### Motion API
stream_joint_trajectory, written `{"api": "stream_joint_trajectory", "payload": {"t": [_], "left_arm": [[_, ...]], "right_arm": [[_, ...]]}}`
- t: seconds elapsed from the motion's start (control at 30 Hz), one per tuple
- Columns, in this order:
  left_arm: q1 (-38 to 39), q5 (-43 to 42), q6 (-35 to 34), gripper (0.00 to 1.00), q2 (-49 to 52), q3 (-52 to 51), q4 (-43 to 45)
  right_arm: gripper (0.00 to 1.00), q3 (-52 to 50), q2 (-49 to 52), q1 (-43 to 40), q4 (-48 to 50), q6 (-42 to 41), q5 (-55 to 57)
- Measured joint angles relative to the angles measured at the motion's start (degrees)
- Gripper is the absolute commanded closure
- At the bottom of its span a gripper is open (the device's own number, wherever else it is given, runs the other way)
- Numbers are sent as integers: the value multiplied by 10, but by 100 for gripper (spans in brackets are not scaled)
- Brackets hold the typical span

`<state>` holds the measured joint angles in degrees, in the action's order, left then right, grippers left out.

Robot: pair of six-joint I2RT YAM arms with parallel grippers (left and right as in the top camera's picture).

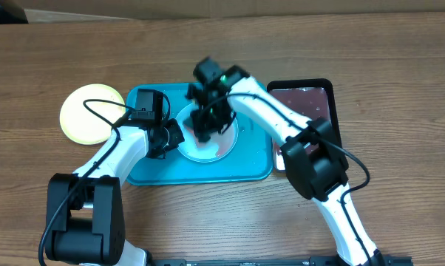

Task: Clean dirty plates on tray and stack at the side
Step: 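Scrub the white plate's sauce with the sponge while left gripper holds rim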

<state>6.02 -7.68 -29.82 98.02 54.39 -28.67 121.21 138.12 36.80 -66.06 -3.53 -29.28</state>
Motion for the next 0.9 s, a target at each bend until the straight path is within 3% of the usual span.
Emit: {"api": "stream_joint_trajectory", "payload": {"t": [0.13, 0.27, 0.5, 0.9], "left_arm": [[0, 0, 0, 96, 0, 0, 0], [0, 0, 0, 95, 0, 0, 0], [0, 0, 0, 96, 0, 0, 0], [0, 0, 0, 95, 0, 0, 0]], "right_arm": [[96, 86, -1, -38, -46, 8, -30], [96, 102, -3, -71, -82, 10, -37], [96, 56, -3, -77, -74, 14, -16], [96, -68, -3, -52, 33, 13, 121]]}}
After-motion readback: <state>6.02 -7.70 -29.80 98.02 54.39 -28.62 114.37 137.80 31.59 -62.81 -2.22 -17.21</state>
